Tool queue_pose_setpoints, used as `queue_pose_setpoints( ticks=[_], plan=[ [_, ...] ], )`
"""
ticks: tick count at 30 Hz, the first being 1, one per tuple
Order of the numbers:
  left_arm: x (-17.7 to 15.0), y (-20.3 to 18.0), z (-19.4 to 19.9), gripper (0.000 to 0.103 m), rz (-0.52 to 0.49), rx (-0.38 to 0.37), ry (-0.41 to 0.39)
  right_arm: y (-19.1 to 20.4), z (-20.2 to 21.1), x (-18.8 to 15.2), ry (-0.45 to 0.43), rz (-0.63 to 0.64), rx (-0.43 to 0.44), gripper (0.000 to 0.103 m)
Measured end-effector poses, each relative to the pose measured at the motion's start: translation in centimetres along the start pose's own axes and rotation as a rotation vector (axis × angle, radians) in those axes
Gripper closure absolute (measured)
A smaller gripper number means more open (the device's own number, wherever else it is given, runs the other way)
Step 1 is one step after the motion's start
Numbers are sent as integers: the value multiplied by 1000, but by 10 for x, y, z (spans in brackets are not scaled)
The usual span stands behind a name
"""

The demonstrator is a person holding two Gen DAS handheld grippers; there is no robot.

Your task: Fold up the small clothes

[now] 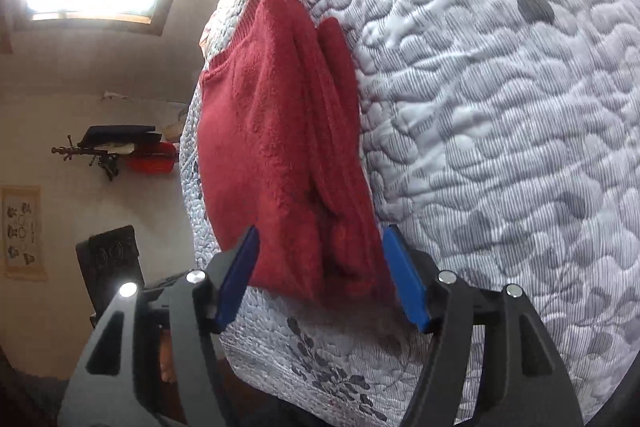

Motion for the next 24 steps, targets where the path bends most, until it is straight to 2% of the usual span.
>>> queue_pose_setpoints(
  ticks=[2,3,4,5,6,13,17,18,19,20,22,24],
  plan=[
    [-3,4,3,23,16,5,-9,-2,-6,-9,26,3,-10,32],
    [-4,5,5,23,23,7,-12,-2,-10,-11,35,4,-7,35],
    [-4,6,6,23,28,8,-14,-2,-12,-12,30,7,-2,57],
    [-4,7,6,23,32,10,-16,-1,-16,-13,39,3,1,71],
    [-4,8,7,23,33,11,-16,-3,-18,-13,41,-7,-10,90],
    [-2,7,11,23,28,-2,-22,-19,3,-31,9,-53,-25,93],
    [1,15,3,23,45,3,1,-27,-22,-28,45,-42,-77,92],
    [3,16,1,23,53,13,2,-23,-22,-24,46,-35,-81,89],
    [4,16,1,23,56,9,2,-19,-18,-21,48,-38,-58,79],
    [5,14,2,23,51,0,-1,-14,-10,-17,42,-45,-31,74],
    [8,9,4,23,28,-3,-14,3,13,-5,-31,-9,-12,63],
    [9,7,3,23,19,-3,-14,19,21,11,-71,27,-12,59]
  ],
)
Point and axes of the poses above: each gripper's, at about its wrist camera, not at the fingertips, and z roughly against the way its jaws point, y to its left, x to its top, the point moved 1 cm from there along -z, roughly the way its jaws point, and after that the axes turned 1 degree about -y, right-handed, at the moved point
